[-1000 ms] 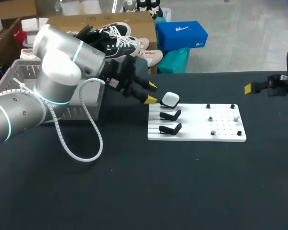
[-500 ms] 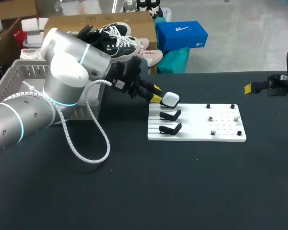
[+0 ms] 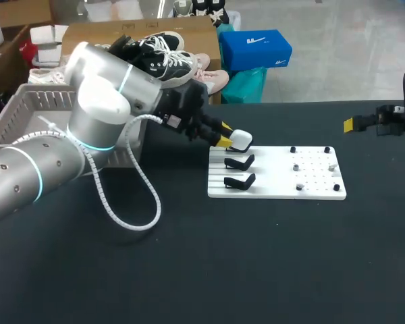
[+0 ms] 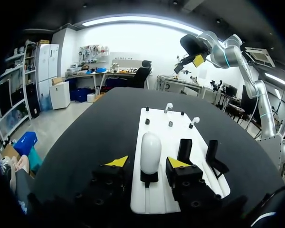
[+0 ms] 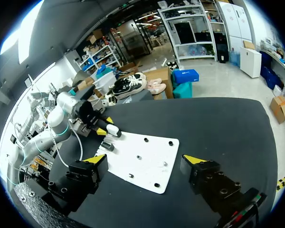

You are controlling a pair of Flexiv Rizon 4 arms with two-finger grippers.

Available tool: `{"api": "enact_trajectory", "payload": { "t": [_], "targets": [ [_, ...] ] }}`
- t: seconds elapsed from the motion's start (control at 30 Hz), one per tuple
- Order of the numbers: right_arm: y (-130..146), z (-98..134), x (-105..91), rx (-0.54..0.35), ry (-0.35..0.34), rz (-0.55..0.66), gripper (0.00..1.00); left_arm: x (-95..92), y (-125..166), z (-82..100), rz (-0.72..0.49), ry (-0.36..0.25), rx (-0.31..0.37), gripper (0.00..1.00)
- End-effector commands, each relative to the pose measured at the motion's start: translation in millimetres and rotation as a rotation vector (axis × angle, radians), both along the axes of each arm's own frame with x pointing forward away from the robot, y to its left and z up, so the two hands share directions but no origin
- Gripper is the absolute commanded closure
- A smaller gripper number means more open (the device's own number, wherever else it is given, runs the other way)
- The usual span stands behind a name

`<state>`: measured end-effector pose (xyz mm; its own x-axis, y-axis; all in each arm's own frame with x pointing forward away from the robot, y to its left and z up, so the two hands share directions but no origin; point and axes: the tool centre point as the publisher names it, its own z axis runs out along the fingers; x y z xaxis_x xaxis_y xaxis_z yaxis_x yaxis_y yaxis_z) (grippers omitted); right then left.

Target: Pick up each earbud case from the left stands, insert the matching earbuds, close the lid, and place the case in the box.

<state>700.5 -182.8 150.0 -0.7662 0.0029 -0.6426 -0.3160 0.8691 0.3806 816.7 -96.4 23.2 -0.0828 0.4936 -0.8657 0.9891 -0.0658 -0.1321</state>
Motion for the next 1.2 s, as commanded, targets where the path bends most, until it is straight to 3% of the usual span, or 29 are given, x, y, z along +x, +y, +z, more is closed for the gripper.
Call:
{"api": "enact_trajectory", "payload": {
  "t": [0.03, 0.27, 0.5, 1.2],
  "targets": [
    [-1, 0, 0.1, 0.002, -0.001, 0.004, 0.00, 4.0, -3, -1.2, -0.005, 0.002, -0.005, 0.45],
    [-1, 0, 0.1, 0.002, -0.001, 0.004, 0.00, 1.9, -7, -4.2, -0.006, 0.002, -0.005, 0.44],
    [-1, 0, 0.1, 0.002, -0.001, 0.004, 0.00, 2.2, -10, -5.4, -0.002, 0.001, -0.007, 0.49],
    [-1, 0, 0.1, 0.002, -0.001, 0.004, 0.00, 0.6, -15, -8.6, 0.009, -0.020, -0.011, 0.52]
  ]
}}
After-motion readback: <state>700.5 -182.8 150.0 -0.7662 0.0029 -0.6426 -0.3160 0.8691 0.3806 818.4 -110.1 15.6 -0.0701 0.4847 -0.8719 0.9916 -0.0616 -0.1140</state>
